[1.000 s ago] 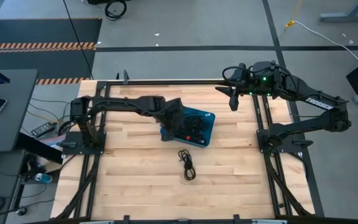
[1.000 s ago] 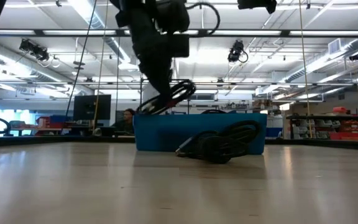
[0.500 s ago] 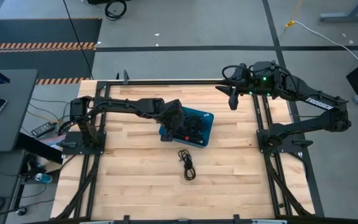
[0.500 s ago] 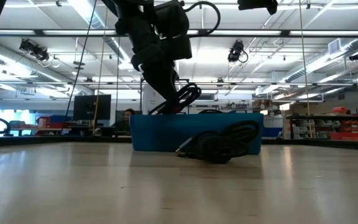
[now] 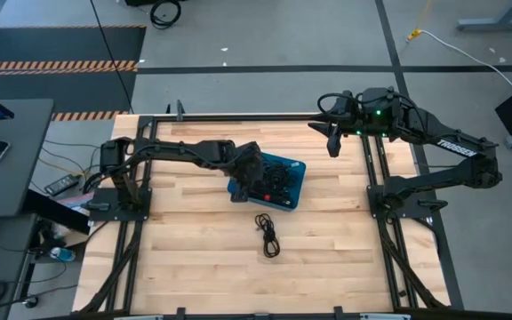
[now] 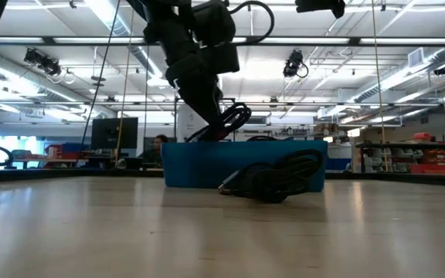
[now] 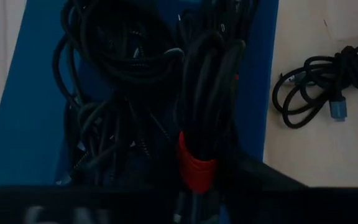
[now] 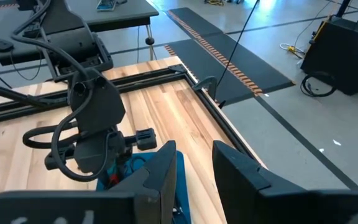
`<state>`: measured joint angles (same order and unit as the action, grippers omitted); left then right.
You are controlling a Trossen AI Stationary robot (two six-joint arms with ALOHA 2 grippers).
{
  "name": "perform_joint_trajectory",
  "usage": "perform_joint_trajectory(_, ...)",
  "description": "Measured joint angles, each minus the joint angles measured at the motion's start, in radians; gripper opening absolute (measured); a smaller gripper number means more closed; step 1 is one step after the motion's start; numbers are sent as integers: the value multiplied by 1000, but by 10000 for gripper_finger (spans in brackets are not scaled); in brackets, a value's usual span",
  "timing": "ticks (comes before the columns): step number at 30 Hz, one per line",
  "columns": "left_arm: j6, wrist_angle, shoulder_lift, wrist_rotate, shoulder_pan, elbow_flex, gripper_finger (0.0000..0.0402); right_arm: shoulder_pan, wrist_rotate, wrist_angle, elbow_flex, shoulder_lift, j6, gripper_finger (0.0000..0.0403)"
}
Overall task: Pick and place USB-C Cables
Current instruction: Put the black charger cable into the blue bin
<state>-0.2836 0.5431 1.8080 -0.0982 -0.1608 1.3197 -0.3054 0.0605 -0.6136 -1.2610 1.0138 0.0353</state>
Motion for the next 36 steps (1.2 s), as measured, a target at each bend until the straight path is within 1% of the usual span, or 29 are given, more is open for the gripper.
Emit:
perform_joint_trajectory(3,17,-19,0,0,0,0,163,0,0,0,0,0,0,110)
perform_joint_trajectory(5,46,-23,-1,0,0,7,185,0,0,0,0,0,-1,110)
perform_joint_trajectory(8,96,-31,-2,5,-1,40,206,0,0,0,0,0,-2,110)
perform_joint_trajectory(10,142,-29,-3,29,-1,71,212,0,0,-1,0,0,-2,110)
perform_joint_trajectory(15,297,-6,-3,67,-7,206,215,0,-8,-11,0,0,4,110)
perform_joint_trajectory(18,331,96,-3,70,-7,316,210,0,-55,-46,0,0,31,110)
perform_joint_trajectory(21,333,245,-3,98,8,432,203,4,-103,-90,0,0,79,110)
perform_joint_trajectory(23,332,341,-3,146,22,500,198,17,-144,-130,0,0,110,110)
perform_joint_trajectory(28,353,551,-3,306,66,632,190,78,-244,-206,0,0,203,110)
perform_joint_trajectory(32,409,668,-3,406,95,688,190,158,-279,-220,0,0,283,110)
perform_joint_trajectory(36,460,731,-4,461,117,700,190,241,-274,-220,0,3,378,110)
